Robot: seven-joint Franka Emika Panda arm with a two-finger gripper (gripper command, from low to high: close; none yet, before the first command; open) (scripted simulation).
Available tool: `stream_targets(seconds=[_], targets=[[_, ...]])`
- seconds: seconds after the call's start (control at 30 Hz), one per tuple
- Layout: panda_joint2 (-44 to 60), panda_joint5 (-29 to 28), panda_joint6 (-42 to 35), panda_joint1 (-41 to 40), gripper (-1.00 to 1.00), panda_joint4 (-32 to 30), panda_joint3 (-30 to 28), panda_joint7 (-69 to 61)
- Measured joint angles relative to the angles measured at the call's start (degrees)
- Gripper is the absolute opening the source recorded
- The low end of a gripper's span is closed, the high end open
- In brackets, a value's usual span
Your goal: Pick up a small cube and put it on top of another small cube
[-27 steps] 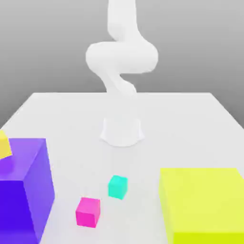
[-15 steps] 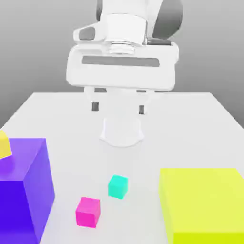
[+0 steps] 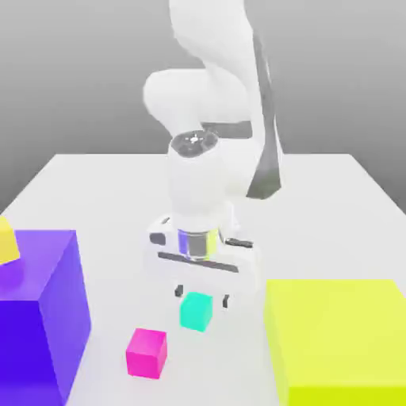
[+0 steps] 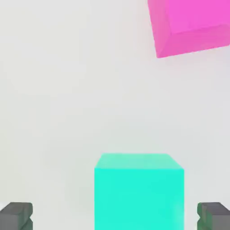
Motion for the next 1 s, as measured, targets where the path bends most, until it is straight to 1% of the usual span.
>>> stream_targets(seconds=[0.07, 0.1, 0.27, 0.3, 0.47, 0.53, 0.6, 0.73, 0.8, 1.0], targets=[[3.0, -0.2, 2.4, 2.4, 0.0, 0.5, -2.5, 0.0], [4.3, -0.2, 3.5, 3.8, -1.0, 0.8, -4.0, 0.0], [4.3, -0.4, 3.5, 3.8, -1.0, 0.8, -4.0, 0.1], [5.0, -0.4, 4.0, 4.5, -1.0, 0.9, -4.8, 0.1], [-0.3, 1.3, -0.3, 0.5, -1.0, 0.0, -0.1, -0.9], [-3.2, 1.4, -2.6, 0.2, -1.0, -0.5, 0.3, -0.9], [-6.2, -0.6, -4.9, 0.4, -1.0, -1.1, -0.4, 0.7], [-11.7, -9.3, -9.3, -1.8, -1.0, -2.4, -0.9, 6.9], [-12.8, -11.2, -11.7, -3.3, -1.0, -1.1, -0.8, 10.2], [-11.5, -12.2, -19.7, -7.3, -1.0, 8.2, -2.2, 22.2]])
